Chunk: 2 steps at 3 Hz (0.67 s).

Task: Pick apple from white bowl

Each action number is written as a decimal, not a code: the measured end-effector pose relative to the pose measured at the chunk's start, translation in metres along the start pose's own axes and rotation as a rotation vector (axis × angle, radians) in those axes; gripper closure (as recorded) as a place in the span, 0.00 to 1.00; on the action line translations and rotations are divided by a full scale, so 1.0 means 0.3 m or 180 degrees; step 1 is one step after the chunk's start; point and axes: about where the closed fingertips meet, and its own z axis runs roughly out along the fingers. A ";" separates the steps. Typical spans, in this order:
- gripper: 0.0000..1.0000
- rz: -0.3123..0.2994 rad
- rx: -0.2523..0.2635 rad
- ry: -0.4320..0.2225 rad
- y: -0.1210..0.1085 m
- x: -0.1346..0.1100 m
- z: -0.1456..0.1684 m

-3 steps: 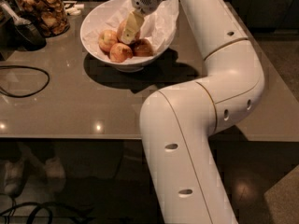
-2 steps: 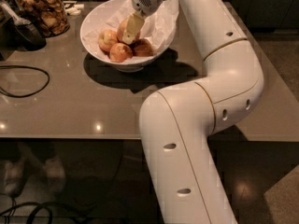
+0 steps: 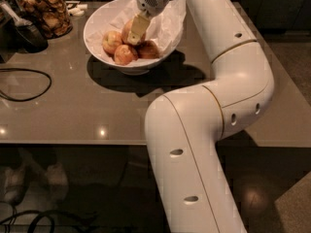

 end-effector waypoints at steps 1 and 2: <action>1.00 0.0000 0.0000 0.0000 0.000 0.000 0.000; 1.00 -0.0054 0.0046 -0.0145 -0.008 -0.041 -0.009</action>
Offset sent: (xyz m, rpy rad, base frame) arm -0.0132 0.0063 0.0202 0.0498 -0.0196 0.0491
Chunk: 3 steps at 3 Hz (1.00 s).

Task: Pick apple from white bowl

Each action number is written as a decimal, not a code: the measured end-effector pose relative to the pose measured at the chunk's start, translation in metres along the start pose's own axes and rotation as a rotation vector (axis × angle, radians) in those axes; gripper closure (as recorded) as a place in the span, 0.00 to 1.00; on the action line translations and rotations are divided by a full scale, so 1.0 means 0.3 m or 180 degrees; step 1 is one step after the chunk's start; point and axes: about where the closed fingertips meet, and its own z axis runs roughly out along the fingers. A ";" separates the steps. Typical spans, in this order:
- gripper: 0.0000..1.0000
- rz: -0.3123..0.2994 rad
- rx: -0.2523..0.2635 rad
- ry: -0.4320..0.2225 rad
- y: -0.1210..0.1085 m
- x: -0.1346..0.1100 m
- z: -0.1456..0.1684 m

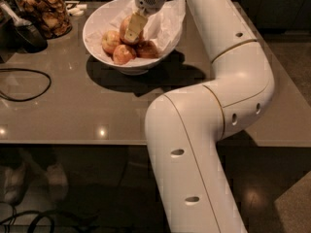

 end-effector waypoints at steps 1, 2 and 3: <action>1.00 -0.0133 0.0093 -0.0215 0.024 -0.082 -0.105; 1.00 -0.0248 0.0125 -0.0384 0.069 -0.139 -0.214; 1.00 -0.0312 0.0104 -0.0517 0.113 -0.170 -0.287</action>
Offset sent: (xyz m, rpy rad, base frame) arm -0.0954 0.0038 0.0952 0.1170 -0.1199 0.1081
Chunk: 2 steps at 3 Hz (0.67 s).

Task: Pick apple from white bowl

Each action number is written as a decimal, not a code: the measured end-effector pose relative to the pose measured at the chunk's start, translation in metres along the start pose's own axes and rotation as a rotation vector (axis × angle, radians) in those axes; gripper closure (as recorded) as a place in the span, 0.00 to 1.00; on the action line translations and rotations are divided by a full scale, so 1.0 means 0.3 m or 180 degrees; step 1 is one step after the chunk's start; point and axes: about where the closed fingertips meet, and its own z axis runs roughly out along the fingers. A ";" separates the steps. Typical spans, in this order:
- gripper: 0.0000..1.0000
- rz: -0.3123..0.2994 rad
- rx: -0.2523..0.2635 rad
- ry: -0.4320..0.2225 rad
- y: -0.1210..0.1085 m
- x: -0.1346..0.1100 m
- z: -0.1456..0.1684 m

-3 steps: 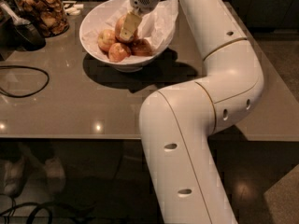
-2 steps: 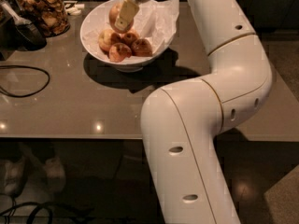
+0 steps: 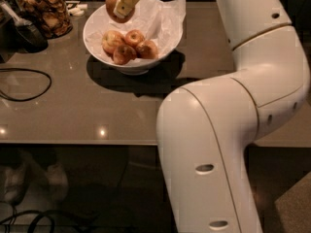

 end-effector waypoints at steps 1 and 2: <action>1.00 -0.0079 -0.0044 -0.0110 0.058 -0.052 -0.069; 1.00 -0.0219 -0.0009 -0.0216 0.126 -0.108 -0.162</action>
Offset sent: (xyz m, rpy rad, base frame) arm -0.1292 -0.0015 0.0564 0.0577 -0.1002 0.1101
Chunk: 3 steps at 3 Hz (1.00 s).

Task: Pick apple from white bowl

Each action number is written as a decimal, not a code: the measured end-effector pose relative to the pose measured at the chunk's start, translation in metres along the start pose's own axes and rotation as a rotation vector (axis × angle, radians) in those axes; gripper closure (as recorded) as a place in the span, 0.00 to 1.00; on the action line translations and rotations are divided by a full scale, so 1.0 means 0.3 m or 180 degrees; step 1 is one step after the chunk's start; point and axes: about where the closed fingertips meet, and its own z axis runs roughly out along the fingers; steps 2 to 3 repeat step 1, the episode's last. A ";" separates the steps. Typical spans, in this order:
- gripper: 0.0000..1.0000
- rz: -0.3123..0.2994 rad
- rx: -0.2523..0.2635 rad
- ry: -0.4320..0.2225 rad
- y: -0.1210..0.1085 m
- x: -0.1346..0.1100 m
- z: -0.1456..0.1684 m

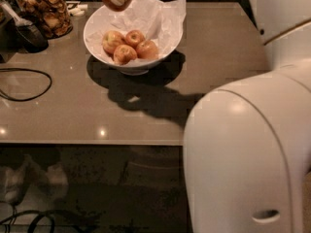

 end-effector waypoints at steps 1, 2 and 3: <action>1.00 -0.0003 -0.0008 -0.0010 0.014 -0.010 0.003; 1.00 -0.0003 -0.0008 -0.0010 0.014 -0.010 0.003; 1.00 -0.0003 -0.0008 -0.0010 0.014 -0.010 0.003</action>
Offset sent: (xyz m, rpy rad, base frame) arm 0.0000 0.0000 0.0000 0.0000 0.0000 0.0000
